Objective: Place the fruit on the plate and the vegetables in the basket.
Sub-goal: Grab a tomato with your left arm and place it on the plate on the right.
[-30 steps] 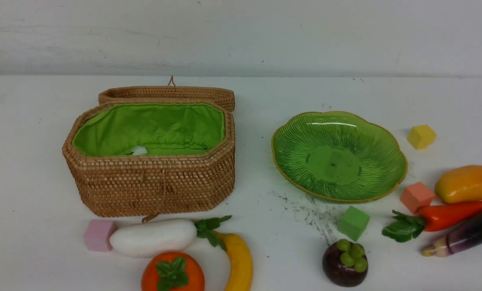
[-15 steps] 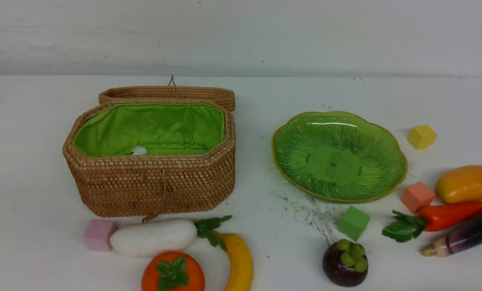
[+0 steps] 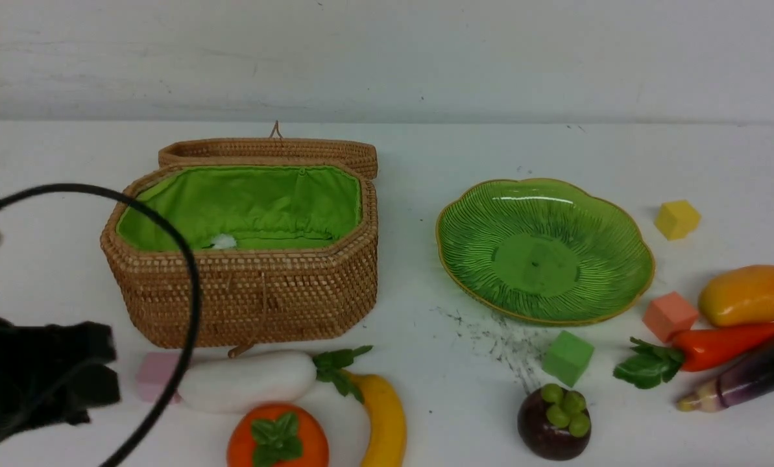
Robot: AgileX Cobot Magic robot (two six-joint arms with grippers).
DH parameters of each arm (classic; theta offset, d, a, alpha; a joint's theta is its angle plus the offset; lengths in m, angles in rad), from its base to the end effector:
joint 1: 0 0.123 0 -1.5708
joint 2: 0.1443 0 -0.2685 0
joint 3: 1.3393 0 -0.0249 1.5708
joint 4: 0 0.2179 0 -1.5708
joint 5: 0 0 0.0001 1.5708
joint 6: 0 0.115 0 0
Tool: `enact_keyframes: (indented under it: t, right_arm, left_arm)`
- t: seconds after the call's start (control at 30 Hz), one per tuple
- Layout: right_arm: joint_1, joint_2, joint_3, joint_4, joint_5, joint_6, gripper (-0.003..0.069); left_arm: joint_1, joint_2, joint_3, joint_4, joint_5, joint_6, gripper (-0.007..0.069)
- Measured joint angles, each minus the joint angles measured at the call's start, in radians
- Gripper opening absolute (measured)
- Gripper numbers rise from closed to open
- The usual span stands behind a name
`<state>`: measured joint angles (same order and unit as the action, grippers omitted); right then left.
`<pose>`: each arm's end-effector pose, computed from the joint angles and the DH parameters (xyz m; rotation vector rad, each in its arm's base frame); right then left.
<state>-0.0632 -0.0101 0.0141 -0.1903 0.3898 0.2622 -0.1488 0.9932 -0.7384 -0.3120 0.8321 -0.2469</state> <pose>0.0579 -0.0120 0.1678 0.1887 1.8610 -0.0517 0.1633 -0.0509 0.2621 -0.3123 2.5747 -0.5231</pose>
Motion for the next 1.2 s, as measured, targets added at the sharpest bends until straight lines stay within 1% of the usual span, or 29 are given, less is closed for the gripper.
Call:
enact_keyframes:
  t: [0.03, 0.07, 0.1, 0.13, 0.17, 0.23, 0.27, 0.37, 0.4, 0.43, 0.47, 0.53, 0.67, 0.8, 1.07, 1.2]
  right_arm:
    - [0.0, 0.0, 0.0, 0.0, 0.0, 0.0, 0.0243]
    - [0.0, 0.0, 0.0, 0.0, 0.0, 0.0, 0.0243]
    - [0.0, 0.0, 0.0, 0.0, 0.0, 0.0, 0.0243]
    - [0.0, 0.0, 0.0, 0.0, 0.0, 0.0, 0.0243]
    - [0.0, 0.0, 0.0, 0.0, 0.0, 0.0, 0.0243]
    - [0.0, 0.0, 0.0, 0.0, 0.0, 0.0, 0.0243]
    - [0.0, 0.0, 0.0, 0.0, 0.0, 0.0, 0.0243]
    - [0.0, 0.0, 0.0, 0.0, 0.0, 0.0, 0.0243]
    - [0.0, 0.0, 0.0, 0.0, 0.0, 0.0, 0.0243]
    - [0.0, 0.0, 0.0, 0.0, 0.0, 0.0, 0.0243]
    - [0.0, 0.0, 0.0, 0.0, 0.0, 0.0, 0.0243]
    - [0.0, 0.0, 0.0, 0.0, 0.0, 0.0, 0.0243]
    - [0.0, 0.0, 0.0, 0.0, 0.0, -0.001, 0.0243]
    - [0.0, 0.0, 0.0, 0.0, 0.0, -0.001, 0.0243]
    - [0.0, 0.0, 0.0, 0.0, 0.0, -0.001, 0.0243]
    - [0.0, 0.0, 0.0, 0.0, 0.0, -0.001, 0.0243]
  left_arm:
    - [-0.029, 0.034, -0.006, -0.03, 0.014, 0.012, 0.0239]
    - [-0.034, 0.034, -0.007, -0.036, 0.017, 0.016, 0.0239]
    - [-0.075, 0.08, -0.011, -0.078, 0.031, 0.052, 0.0243]
    - [-0.08, 0.084, -0.011, -0.078, 0.031, 0.057, 0.0245]
    - [-0.121, 0.117, -0.011, -0.107, 0.033, 0.086, 0.0257]
    - [-0.166, 0.158, -0.011, -0.133, 0.025, 0.108, 0.029]
    - [-0.173, 0.166, -0.011, -0.135, 0.022, 0.11, 0.0294]
    - [-0.206, 0.229, -0.013, -0.143, 0.004, 0.119, 0.0372]
    - [-0.213, 0.27, -0.014, -0.143, -0.015, 0.119, 0.0431]
    - [-0.213, 0.285, -0.014, -0.141, -0.026, 0.118, 0.0455]
    - [-0.213, 0.32, -0.014, -0.139, -0.056, 0.108, 0.051]
    - [-0.211, 0.362, -0.016, -0.137, -0.096, 0.078, 0.0578]
    - [-0.197, 0.441, -0.025, -0.137, -0.153, 0.024, 0.063]
    - [-0.196, 0.5, -0.028, -0.137, -0.199, 0.025, 0.0615]
    - [-0.196, 0.558, -0.041, -0.173, -0.264, 0.037, 0.0486]
    - [-0.196, 0.558, -0.041, -0.174, -0.274, 0.037, 0.0478]
